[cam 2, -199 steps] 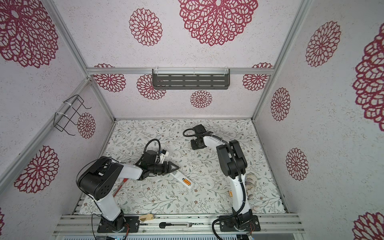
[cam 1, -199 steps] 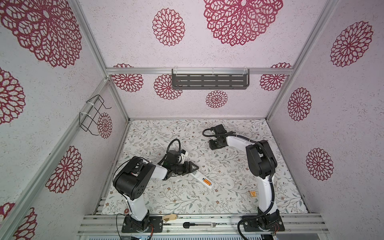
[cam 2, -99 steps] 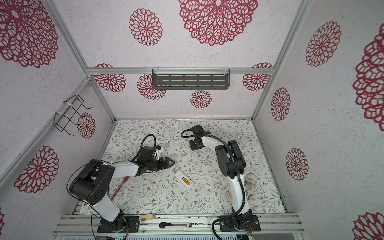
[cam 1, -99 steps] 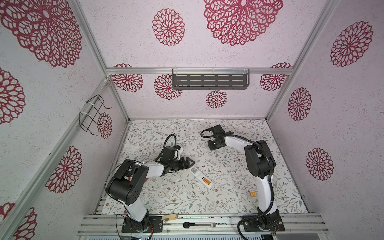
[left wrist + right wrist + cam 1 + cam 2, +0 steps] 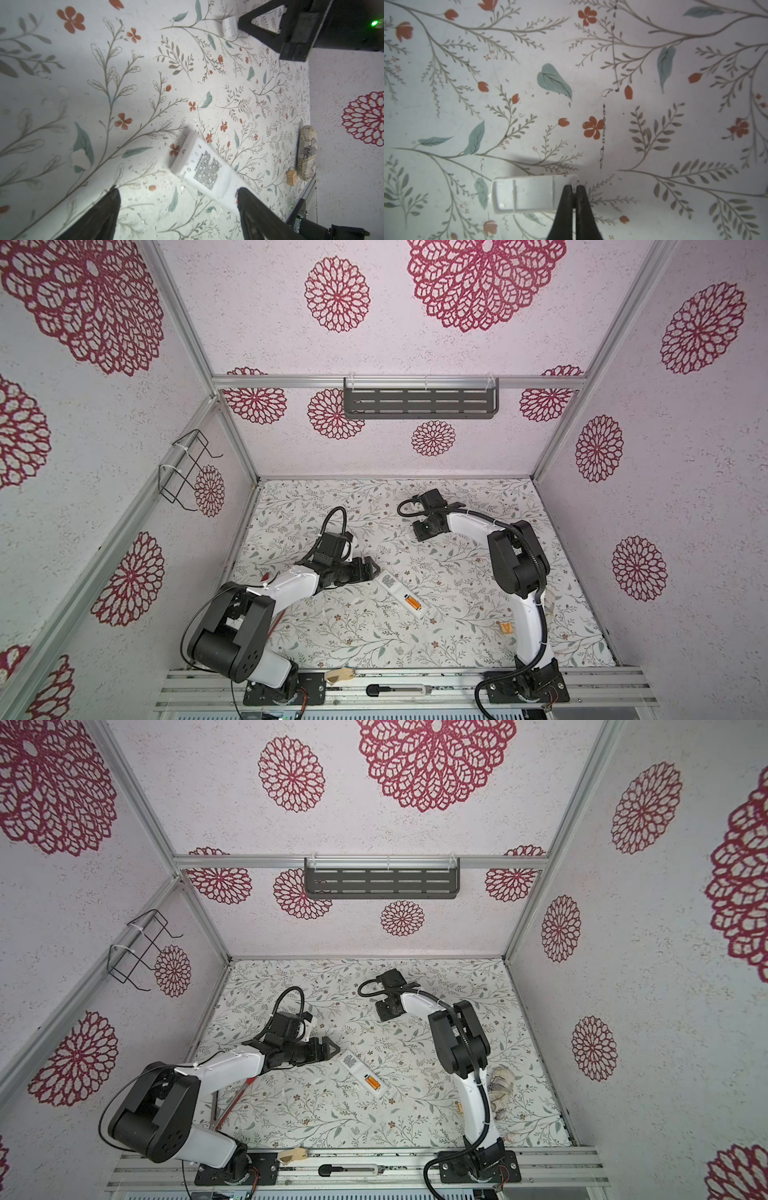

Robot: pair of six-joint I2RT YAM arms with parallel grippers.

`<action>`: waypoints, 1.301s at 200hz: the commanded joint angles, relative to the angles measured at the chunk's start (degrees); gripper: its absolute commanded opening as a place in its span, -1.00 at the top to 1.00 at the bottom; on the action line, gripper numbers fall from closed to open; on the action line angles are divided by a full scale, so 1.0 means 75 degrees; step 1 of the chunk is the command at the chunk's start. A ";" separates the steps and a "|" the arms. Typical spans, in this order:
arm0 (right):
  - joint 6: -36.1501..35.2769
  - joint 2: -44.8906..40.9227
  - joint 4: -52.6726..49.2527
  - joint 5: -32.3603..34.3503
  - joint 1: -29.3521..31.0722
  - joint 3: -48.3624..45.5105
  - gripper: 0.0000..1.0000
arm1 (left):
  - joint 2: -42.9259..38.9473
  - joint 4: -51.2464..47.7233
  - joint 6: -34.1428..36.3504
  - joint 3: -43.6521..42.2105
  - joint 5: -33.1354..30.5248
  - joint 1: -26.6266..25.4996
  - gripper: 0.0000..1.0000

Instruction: Load the batteries into the remote control

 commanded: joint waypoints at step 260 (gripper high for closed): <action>-0.0783 -1.0398 0.7343 -0.2772 0.1049 -0.9379 1.00 | -0.2506 0.0957 -0.1830 0.0452 0.3978 -0.0952 -0.97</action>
